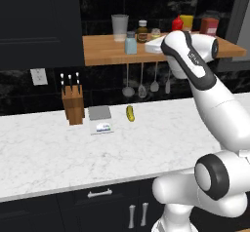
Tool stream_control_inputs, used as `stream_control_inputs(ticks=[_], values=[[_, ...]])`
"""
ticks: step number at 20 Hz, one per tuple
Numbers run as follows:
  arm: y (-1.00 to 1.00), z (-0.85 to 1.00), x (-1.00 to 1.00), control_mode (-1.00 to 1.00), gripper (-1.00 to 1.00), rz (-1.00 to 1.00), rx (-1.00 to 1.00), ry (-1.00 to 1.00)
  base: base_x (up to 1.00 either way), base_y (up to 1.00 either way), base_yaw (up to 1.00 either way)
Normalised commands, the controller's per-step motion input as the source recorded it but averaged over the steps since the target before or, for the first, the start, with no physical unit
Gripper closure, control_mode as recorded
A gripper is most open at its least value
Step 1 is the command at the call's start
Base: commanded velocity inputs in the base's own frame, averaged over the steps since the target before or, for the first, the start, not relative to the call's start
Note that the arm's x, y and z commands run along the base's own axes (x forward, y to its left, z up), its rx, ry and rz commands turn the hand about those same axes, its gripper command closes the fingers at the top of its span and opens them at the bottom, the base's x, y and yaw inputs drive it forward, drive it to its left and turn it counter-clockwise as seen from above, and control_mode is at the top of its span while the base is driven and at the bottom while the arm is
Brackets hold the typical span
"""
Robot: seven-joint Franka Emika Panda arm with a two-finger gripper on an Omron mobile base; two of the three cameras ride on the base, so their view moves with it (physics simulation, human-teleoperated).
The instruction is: Put the shaker and condiment bottle from the counter next to their counterparts in the cabinet.
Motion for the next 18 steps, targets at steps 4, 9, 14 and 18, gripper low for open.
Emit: stream_control_inputs(ticks=[4,9,14,18], values=[[0.00,-0.04,0.05,-1.00,1.00,0.00,0.07,0.00,0.00,0.00,0.00],[0.00,0.00,0.04,-1.00,1.00,0.00,0.12,0.00,0.00,0.00,0.00],[0.00,-0.05,0.01,-1.00,1.00,0.00,0.09,0.00,0.00,0.00,0.00],[0.00,-0.11,0.00,-1.00,1.00,0.00,0.03,0.00,0.00,0.00,0.00]])
